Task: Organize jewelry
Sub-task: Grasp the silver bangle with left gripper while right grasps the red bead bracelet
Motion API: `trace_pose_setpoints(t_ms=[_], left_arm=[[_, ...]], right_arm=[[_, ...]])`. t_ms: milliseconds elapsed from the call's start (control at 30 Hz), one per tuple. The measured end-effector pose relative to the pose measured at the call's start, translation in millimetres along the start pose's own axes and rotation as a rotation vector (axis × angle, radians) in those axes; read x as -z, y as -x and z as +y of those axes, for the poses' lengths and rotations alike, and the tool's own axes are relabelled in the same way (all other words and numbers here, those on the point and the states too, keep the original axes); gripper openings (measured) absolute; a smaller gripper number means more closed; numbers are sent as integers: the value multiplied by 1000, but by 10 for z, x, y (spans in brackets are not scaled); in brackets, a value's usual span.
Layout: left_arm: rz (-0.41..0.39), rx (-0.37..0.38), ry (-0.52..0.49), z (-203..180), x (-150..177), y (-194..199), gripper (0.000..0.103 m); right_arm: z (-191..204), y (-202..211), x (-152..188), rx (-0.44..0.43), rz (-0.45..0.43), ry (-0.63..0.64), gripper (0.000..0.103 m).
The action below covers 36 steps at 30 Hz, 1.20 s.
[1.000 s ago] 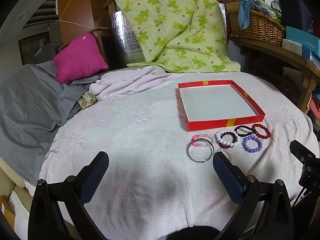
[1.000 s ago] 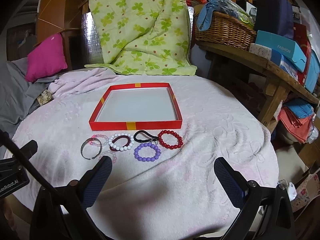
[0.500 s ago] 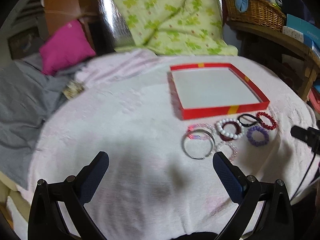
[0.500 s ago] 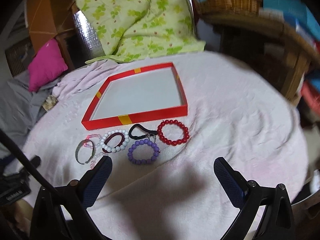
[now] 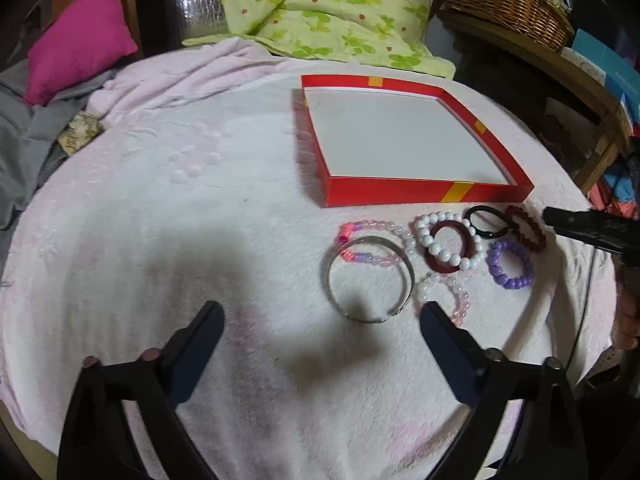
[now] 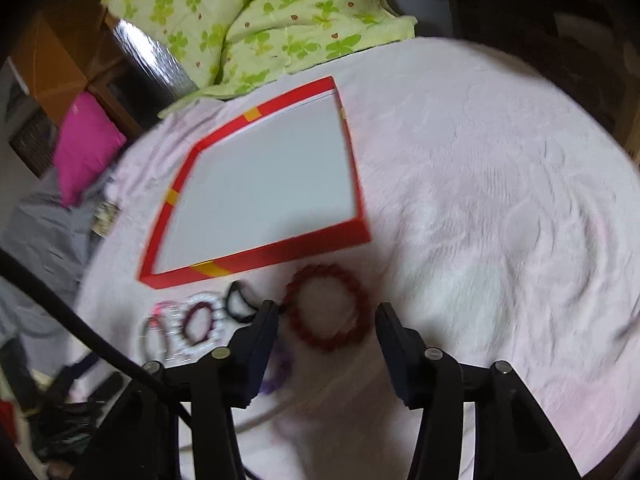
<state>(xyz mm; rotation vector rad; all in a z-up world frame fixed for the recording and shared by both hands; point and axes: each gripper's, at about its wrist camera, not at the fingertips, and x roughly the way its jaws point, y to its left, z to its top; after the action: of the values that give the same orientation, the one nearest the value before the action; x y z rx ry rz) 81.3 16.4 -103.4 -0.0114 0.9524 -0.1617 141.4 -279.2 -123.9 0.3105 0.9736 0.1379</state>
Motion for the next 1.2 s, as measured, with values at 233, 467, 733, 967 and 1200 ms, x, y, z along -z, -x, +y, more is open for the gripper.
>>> trace_pose_setpoints(t_ms=[233,467,733,967,1200], left_arm=[[48,53,8,56,-126,-194,76],[78,76,-6,72,-177,-421,46],[44,129,-48,26,-195,-451,6],[20,140,-45,19,-92,-276,4],[4,119,-57,36,-71,-145,6]], right_arm=[[74,-402,-102,124,77,128,32],[89,-379,-74,143,46,175,14],[-34,-142,-30,49,2,111,10],[-5,-52,-28,13,-22,86,10],[103,47,-24,-29,-58,102,10]])
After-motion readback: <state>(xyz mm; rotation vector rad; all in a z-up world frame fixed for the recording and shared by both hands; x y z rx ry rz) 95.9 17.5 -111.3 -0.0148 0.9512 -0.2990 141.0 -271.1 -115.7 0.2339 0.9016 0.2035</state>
